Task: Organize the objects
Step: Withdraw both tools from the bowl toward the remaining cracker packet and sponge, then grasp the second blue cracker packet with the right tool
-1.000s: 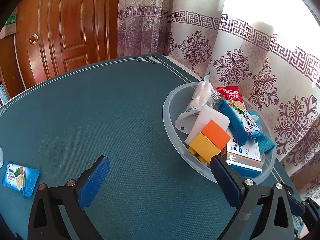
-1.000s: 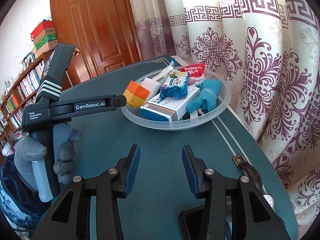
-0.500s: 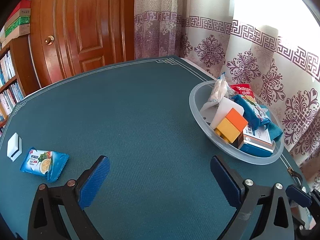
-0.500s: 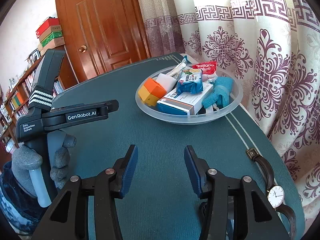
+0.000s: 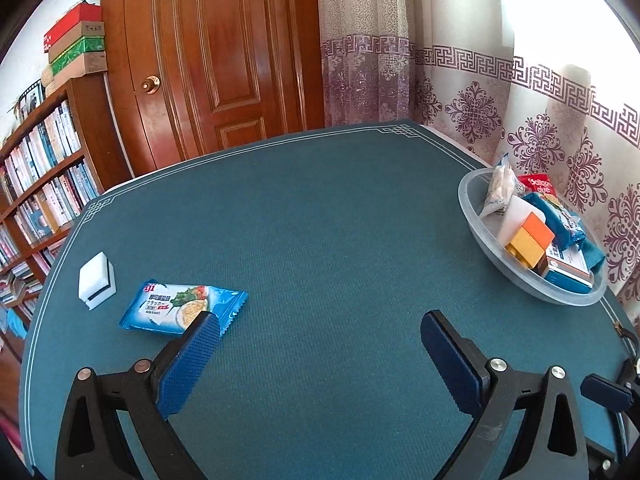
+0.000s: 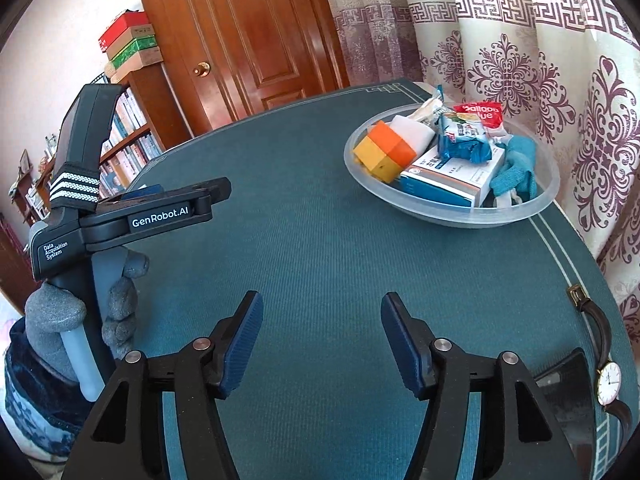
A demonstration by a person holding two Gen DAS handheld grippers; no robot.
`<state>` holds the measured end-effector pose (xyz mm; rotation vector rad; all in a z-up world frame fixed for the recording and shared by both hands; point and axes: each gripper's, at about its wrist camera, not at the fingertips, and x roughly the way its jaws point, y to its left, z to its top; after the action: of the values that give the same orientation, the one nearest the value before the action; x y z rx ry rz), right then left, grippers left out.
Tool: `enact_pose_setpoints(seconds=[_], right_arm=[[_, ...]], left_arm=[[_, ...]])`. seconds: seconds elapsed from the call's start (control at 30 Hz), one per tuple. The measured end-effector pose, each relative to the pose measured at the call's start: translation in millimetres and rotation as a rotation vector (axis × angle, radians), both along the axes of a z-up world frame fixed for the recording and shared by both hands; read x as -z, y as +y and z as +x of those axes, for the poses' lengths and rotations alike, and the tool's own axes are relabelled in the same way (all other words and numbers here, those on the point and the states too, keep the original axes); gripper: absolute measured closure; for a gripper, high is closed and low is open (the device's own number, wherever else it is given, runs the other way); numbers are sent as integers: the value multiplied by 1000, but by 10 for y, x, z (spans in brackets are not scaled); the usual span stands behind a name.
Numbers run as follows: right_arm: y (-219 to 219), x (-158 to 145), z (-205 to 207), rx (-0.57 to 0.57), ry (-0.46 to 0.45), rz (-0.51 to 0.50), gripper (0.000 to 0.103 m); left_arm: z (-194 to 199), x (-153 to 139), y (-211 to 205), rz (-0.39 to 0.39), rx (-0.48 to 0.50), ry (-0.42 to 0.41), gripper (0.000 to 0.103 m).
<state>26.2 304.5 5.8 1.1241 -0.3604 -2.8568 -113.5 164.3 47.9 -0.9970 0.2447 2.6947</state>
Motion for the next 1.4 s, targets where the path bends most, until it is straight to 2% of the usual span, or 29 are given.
enact_pose_setpoints(seconds=[0.33,0.77,1.13,1.3,1.4], right_arm=[[-345,39,-226,-95,-40,6,34],[-678,98,-468,-176,-82,25,34],[-906,59,-783,-237,-58,64,34],[-1136,21,-1049,-295,-28,97,34],[-1278,3,-1243,-339,-28,83,34]], left_arm=[[18,19,-402,27,-48,-8,1],[-9,29,-885,70,-139,-28,1],[-20,82,-1447,59,-258,-40,1],[-33,110,-1664,73,-307,-50,1],[-29,131,-1731,71,-327,-51,1]])
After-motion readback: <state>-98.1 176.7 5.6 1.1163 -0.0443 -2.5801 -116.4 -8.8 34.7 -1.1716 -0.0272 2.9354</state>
